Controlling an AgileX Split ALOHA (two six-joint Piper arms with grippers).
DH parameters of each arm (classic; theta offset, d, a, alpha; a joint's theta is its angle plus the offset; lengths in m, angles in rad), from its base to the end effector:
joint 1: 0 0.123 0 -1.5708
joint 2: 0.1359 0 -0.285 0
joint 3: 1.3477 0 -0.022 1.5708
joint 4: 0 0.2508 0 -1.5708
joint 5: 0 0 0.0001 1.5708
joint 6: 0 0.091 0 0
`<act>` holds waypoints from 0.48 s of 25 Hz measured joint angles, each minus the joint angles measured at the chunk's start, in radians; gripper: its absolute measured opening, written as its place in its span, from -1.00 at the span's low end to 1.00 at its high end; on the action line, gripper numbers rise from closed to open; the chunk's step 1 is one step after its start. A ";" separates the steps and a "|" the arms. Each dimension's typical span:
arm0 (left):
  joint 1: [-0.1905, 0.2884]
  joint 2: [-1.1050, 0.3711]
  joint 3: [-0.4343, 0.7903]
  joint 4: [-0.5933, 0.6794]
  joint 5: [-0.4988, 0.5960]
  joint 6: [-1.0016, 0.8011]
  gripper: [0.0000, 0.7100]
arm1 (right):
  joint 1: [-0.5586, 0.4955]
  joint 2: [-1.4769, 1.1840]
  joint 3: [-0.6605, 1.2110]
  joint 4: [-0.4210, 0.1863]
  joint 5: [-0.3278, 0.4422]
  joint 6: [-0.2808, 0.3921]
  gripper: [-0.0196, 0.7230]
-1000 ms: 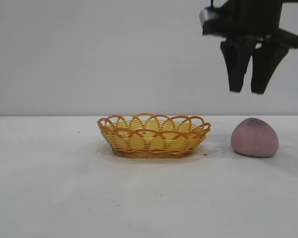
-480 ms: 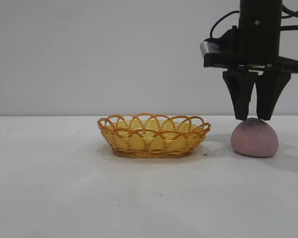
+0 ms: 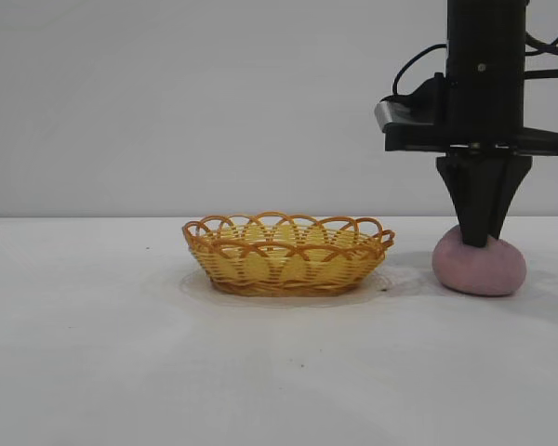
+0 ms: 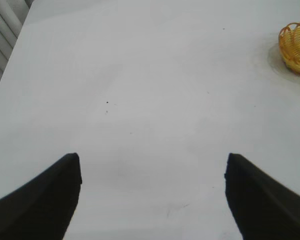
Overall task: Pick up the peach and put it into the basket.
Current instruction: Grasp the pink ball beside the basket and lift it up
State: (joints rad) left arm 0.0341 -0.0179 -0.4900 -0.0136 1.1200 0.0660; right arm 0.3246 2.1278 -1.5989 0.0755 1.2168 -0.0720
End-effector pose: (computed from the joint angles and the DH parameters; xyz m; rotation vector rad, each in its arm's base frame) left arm -0.0089 -0.0014 0.2697 0.0346 2.0956 0.0441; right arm 0.3867 0.1369 0.1645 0.5560 -2.9934 -0.0884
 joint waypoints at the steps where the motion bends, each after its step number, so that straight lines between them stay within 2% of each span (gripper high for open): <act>1: 0.000 0.000 0.000 0.000 0.000 0.000 0.57 | 0.000 -0.014 0.000 -0.003 0.000 0.000 -0.95; 8: 0.000 0.000 0.000 -0.002 0.000 0.000 0.57 | 0.001 -0.154 0.000 -0.008 0.000 -0.004 -0.95; 12: 0.000 -0.001 0.000 -0.002 0.000 0.000 0.57 | 0.001 -0.205 0.000 0.039 0.007 -0.006 -0.95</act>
State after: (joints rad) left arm 0.0341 -0.0185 -0.4900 -0.0152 1.1200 0.0660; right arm 0.3258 1.9226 -1.5989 0.1148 1.2241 -0.0777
